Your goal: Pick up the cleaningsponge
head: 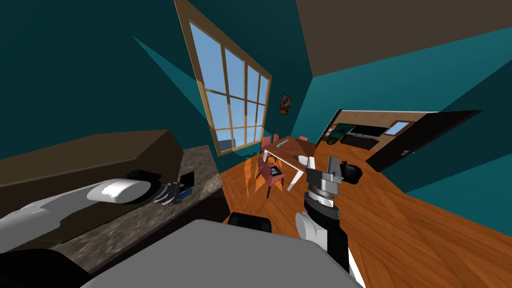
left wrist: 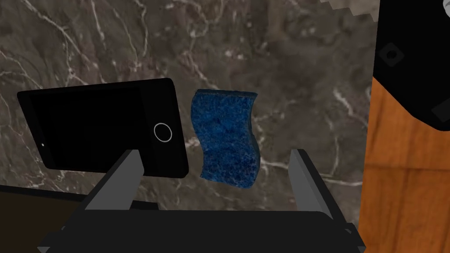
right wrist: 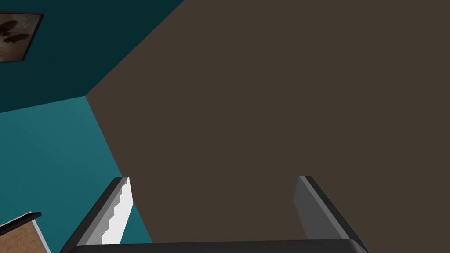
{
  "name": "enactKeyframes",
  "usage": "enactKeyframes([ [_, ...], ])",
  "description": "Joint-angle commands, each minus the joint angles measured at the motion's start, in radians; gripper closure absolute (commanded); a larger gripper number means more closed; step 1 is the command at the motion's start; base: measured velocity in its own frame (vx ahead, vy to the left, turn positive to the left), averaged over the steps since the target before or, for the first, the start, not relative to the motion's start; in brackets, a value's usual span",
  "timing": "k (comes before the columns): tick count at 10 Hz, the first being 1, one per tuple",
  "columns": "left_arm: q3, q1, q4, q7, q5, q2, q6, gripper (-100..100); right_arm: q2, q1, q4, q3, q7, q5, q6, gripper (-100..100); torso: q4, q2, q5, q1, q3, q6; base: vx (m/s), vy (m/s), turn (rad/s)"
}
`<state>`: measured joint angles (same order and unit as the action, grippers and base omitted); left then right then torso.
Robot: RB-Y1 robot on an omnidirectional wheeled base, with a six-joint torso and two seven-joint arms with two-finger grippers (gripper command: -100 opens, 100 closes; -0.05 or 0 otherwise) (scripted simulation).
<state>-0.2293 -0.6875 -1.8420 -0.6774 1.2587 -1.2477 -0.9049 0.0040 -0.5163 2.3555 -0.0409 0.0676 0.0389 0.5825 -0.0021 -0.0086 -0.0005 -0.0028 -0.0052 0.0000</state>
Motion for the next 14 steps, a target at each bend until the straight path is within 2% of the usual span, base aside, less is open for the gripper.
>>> enactKeyframes([
  [1,0.002,-0.015,0.013,-0.027,0.034,-0.037,-0.05,-100,0.0,0.0,0.0,0.0,0.0,0.0,0.0,0,0.0,0.0,0.0,0.0,0.0,0.0,0.147,-0.064,0.089],
  [5,0.014,-0.034,0.055,-0.061,0.106,-0.108,-0.137,-100,0.0,0.0,0.0,0.0,0.0,0.0,0.0,0,0.0,0.0,0.0,0.001,0.0,0.0,0.133,-0.055,0.053],
  [6,0.004,-0.039,0.041,-0.056,0.095,-0.097,-0.122,-100,0.0,0.0,0.0,0.0,0.0,0.0,0.0,0,0.0,0.001,0.0,0.001,0.0,0.0,0.047,-0.025,0.011],
  [7,0.004,-0.041,0.041,-0.06,0.096,-0.099,-0.127,0,0.0,0.0,0.0,0.0,0.0,0.0,0.0,0,0.001,0.004,0.0,0.002,0.002,0.0,0.009,-0.005,-0.002],
  [8,0.009,-0.033,0.071,-0.051,0.094,-0.083,-0.123,-100,0.0,0.0,0.0,0.0,0.0,0.0,0.0,0,0.001,0.007,0.001,0.004,0.004,0.0,-0.024,-0.017,-0.139],
  [14,0.029,-0.002,0.191,-0.017,0.088,-0.021,-0.11,-100,0.0,0.001,0.0,0.0,0.0,0.0,0.0,0,0.003,0.014,0.001,0.004,0.008,0.0,-0.07,-0.016,-0.175],
])
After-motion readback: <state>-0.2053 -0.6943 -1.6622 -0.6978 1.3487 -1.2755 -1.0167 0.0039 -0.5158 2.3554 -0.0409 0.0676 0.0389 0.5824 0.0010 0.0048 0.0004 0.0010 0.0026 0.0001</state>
